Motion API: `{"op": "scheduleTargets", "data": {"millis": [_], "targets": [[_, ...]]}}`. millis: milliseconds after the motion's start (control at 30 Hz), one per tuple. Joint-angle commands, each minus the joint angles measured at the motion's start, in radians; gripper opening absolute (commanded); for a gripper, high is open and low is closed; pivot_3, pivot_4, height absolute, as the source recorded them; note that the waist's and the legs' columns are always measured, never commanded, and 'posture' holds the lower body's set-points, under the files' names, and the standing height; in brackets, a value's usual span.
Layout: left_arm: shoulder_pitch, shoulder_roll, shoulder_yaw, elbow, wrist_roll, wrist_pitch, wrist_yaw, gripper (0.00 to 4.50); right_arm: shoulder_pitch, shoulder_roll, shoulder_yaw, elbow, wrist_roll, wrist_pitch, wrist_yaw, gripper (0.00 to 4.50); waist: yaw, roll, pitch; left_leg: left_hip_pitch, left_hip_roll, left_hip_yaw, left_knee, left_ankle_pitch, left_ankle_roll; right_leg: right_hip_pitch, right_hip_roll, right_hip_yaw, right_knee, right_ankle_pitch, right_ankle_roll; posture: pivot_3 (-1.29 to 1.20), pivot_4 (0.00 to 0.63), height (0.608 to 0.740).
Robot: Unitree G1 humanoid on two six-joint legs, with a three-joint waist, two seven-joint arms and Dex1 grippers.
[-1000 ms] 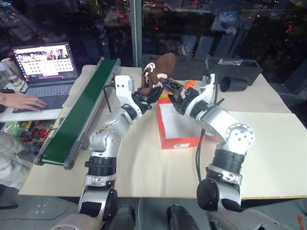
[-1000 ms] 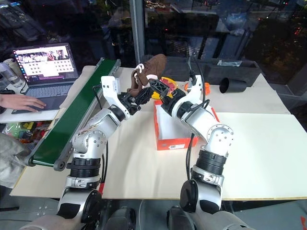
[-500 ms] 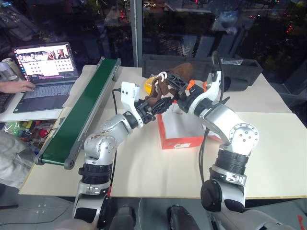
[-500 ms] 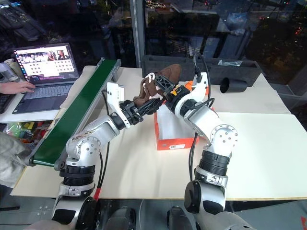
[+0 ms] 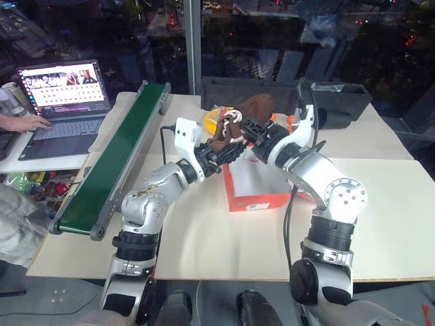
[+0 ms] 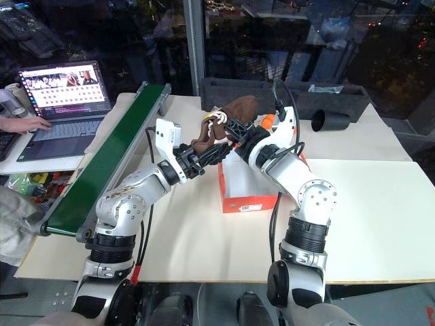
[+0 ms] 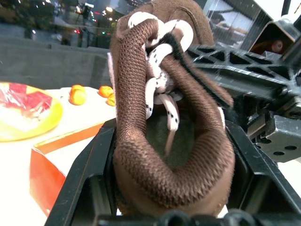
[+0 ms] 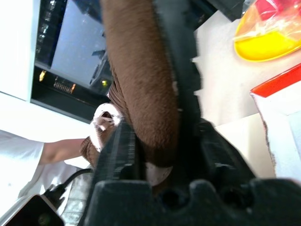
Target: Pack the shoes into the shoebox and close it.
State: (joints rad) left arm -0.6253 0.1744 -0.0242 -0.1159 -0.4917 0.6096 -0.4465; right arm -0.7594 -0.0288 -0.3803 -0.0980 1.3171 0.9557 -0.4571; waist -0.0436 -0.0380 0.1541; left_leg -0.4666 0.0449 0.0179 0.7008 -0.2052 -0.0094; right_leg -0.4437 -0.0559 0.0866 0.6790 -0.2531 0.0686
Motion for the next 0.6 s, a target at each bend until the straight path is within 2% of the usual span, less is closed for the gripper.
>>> {"op": "scheduleTargets", "data": {"millis": [33,100,200,367,600], "targets": [[0.015,0.024,-0.046,-0.044,0.036,-0.042,-0.045,3.84,-0.006,-0.011,0.000,-0.037,0.021,-0.042,0.006,0.62,-0.001,0.000,0.000,0.000,0.000,0.000,0.000,0.000,0.000,0.000,0.000,0.000,0.000,0.000,0.000,0.00,0.150,0.681],[0.037,0.063,-0.104,-0.051,0.094,-0.070,-0.075,4.47,-0.015,-0.032,-0.013,-0.022,-0.019,-0.071,-0.002,0.62,0.000,0.001,0.001,0.000,0.000,0.000,0.000,0.000,0.000,0.000,0.000,0.000,0.000,0.000,0.000,0.00,0.150,0.681],[0.076,0.106,-0.143,-0.036,0.145,-0.115,-0.108,4.47,-0.034,-0.158,0.018,0.025,-0.146,-0.057,0.035,0.62,0.004,0.002,0.001,0.000,0.000,0.000,0.000,0.000,0.000,0.000,0.000,0.000,0.000,0.000,0.000,0.00,0.150,0.681],[0.114,0.169,-0.204,-0.022,0.230,-0.200,-0.172,4.47,-0.073,-0.400,0.218,0.167,-0.357,0.094,0.197,0.62,0.003,0.004,0.003,0.000,-0.002,0.001,-0.001,0.000,0.000,0.000,-0.001,0.001,-0.002,0.000,0.000,0.00,0.150,0.681],[0.133,0.161,-0.232,-0.027,0.269,-0.241,-0.197,4.47,-0.085,-0.482,0.406,0.359,-0.553,0.191,0.433,0.62,-0.001,0.005,0.003,0.003,-0.001,0.002,-0.007,0.000,0.000,0.001,-0.001,0.001,-0.004,-0.001,-0.001,0.00,0.150,0.681]]}}
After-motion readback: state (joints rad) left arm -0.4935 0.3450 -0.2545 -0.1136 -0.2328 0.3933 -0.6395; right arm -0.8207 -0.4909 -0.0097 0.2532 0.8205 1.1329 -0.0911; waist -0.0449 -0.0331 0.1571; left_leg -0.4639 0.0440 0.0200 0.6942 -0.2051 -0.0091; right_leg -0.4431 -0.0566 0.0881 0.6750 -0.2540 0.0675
